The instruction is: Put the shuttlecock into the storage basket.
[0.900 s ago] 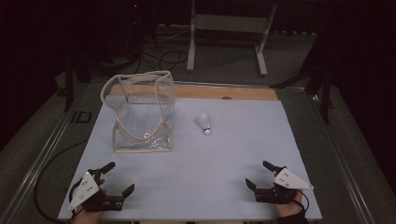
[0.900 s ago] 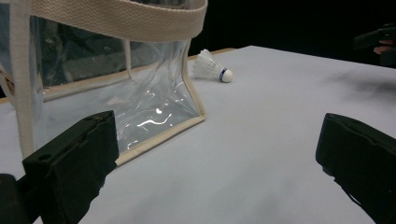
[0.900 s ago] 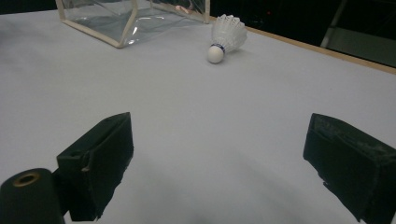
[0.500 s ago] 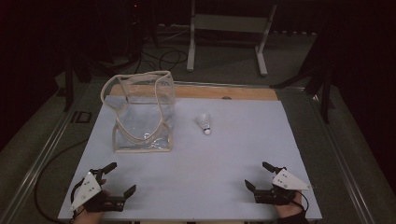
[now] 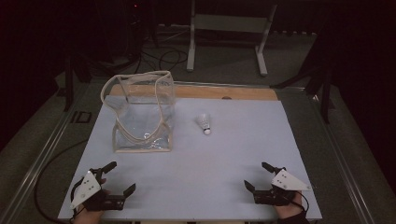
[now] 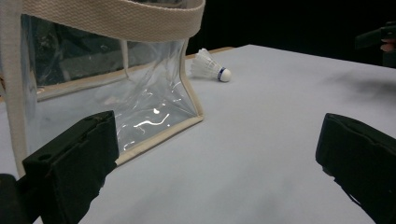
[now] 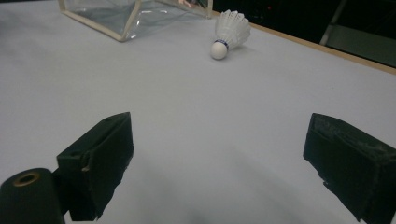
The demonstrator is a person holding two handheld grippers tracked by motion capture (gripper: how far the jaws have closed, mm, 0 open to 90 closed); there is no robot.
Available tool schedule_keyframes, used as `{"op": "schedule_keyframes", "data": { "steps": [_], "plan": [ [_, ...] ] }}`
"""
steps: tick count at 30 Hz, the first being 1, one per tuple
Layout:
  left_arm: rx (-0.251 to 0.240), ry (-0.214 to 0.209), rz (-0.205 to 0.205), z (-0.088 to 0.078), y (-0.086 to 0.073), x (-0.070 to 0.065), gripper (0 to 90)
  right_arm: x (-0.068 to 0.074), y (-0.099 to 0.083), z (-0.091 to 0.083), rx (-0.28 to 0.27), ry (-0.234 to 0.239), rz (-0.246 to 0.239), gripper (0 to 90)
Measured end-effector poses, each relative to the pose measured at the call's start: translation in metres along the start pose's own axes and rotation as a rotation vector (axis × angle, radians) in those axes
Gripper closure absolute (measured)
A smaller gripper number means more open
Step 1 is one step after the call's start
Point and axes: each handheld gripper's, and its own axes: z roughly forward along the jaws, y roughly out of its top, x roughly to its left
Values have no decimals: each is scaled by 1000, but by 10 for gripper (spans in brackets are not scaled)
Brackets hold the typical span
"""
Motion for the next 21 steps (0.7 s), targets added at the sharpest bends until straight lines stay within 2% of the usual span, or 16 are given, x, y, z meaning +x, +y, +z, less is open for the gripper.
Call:
{"op": "schedule_keyframes", "data": {
  "steps": [6, 8, 19, 21],
  "plan": [
    [1, -1, 2, 0, 0, 0, 3, 4, 2, 2, 3, 9, -6, 84],
    [2, -2, 2, 0, 0, 0, 3, 3, 4, 1, -5, 16, 7, 85],
    [2, -2, -1, 0, 0, 0, 3, -1, 27, -13, -20, -27, 3, 84],
    [2, -2, 0, 0, 0, 0, 3, -2, 32, -14, -22, -18, 16, 84]
  ]
}}
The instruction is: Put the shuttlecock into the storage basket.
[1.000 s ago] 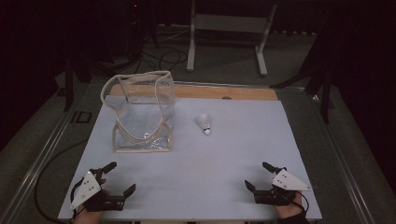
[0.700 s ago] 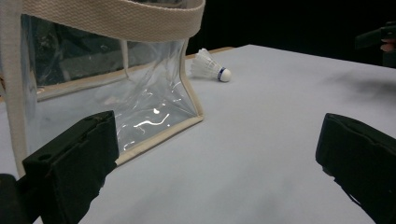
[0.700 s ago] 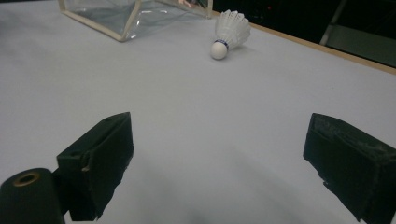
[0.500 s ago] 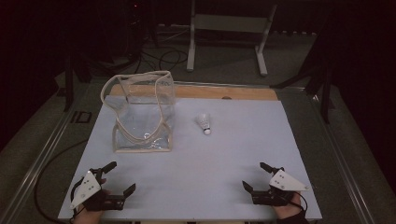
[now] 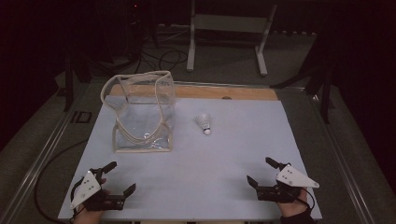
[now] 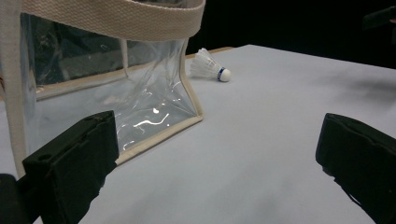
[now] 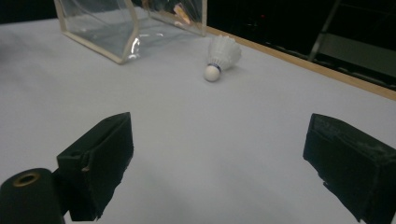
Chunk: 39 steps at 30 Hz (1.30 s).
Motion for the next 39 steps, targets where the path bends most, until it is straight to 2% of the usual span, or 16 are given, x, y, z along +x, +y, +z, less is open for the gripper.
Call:
{"op": "schedule_keyframes", "data": {
  "steps": [7, 17, 32, 39],
  "plan": [
    [2, -1, -1, 0, 0, 0, 3, -1, 20, -2, -13, -11, -30, 85],
    [0, -1, -2, 0, 0, 0, 3, -4, 48, 6, -7, -13, -52, 84],
    [1, -3, -1, 0, 0, 0, 3, -8, 75, 22, 0, -7, -52, 85],
    [1, -2, -3, 0, 0, 0, 3, -9, 84, 31, 8, 16, -34, 84]
  ]
}}
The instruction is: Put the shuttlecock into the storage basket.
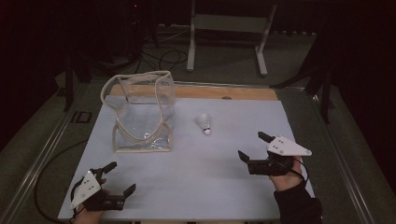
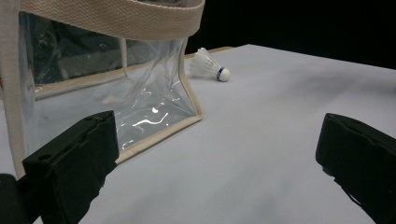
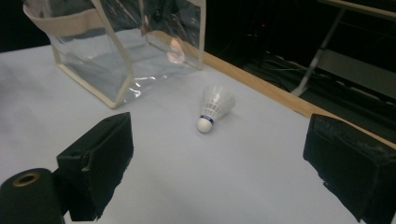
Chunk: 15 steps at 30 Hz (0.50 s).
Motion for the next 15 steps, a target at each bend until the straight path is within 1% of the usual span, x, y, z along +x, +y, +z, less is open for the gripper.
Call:
{"op": "schedule_keyframes", "data": {
  "steps": [3, 4, 5, 7, 10, 12, 15],
  "plan": [
    [1, -1, 0, 0, 0, 0, 3, 1, 3, 4, 6, 3, -6, 84],
    [1, -2, 1, 0, 0, 0, 3, 1, 4, 5, 6, -4, -9, 84],
    [1, -2, 0, 0, 0, 0, 3, 1, 5, 6, 8, 3, -9, 84],
    [2, -3, -1, 0, 0, 0, 3, 2, 7, 10, 16, -4, -15, 84],
    [1, -2, -1, 0, 0, 0, 3, 2, 8, 15, 22, 4, -5, 84],
    [0, -3, -3, 0, 0, 0, 3, 2, 10, 17, 22, 0, -1, 84],
    [1, -3, -3, 0, -1, 0, 3, 2, 13, 22, 26, 10, -1, 84]
  ]
}}
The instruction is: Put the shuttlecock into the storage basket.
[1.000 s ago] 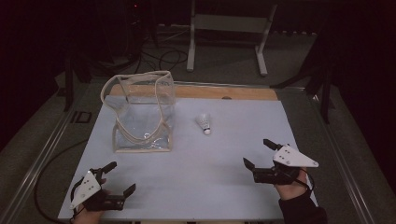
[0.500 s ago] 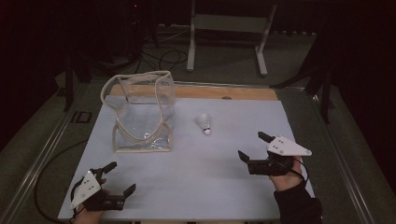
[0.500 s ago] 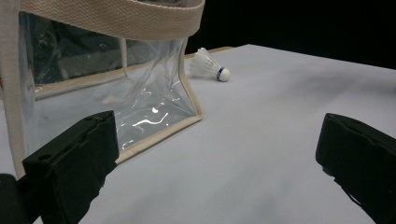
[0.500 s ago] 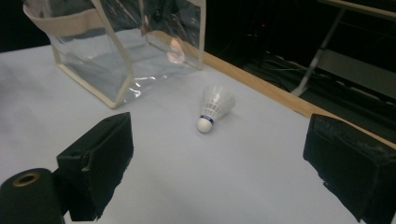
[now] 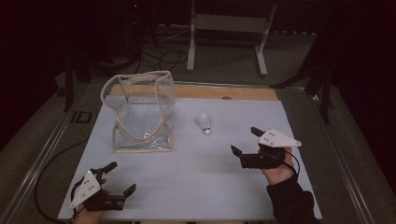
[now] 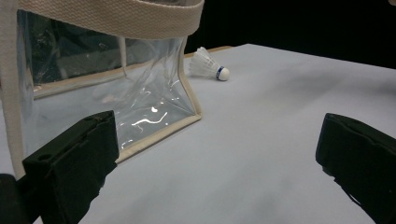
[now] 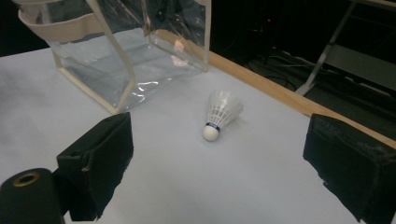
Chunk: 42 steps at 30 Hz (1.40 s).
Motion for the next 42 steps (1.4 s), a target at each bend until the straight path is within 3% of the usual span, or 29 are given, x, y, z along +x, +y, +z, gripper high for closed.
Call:
{"op": "schedule_keyframes", "data": {
  "steps": [19, 31, 42],
  "plan": [
    [1, -2, 2, 0, 0, 0, 3, 5, 18, 32, 35, 0, 1, 84],
    [4, -6, 2, 0, 0, 0, 3, 8, 22, 56, 78, -1, 52, 78],
    [2, -8, -1, 0, -1, 0, 3, 11, 28, 77, 103, -21, 54, 72]
  ]
}}
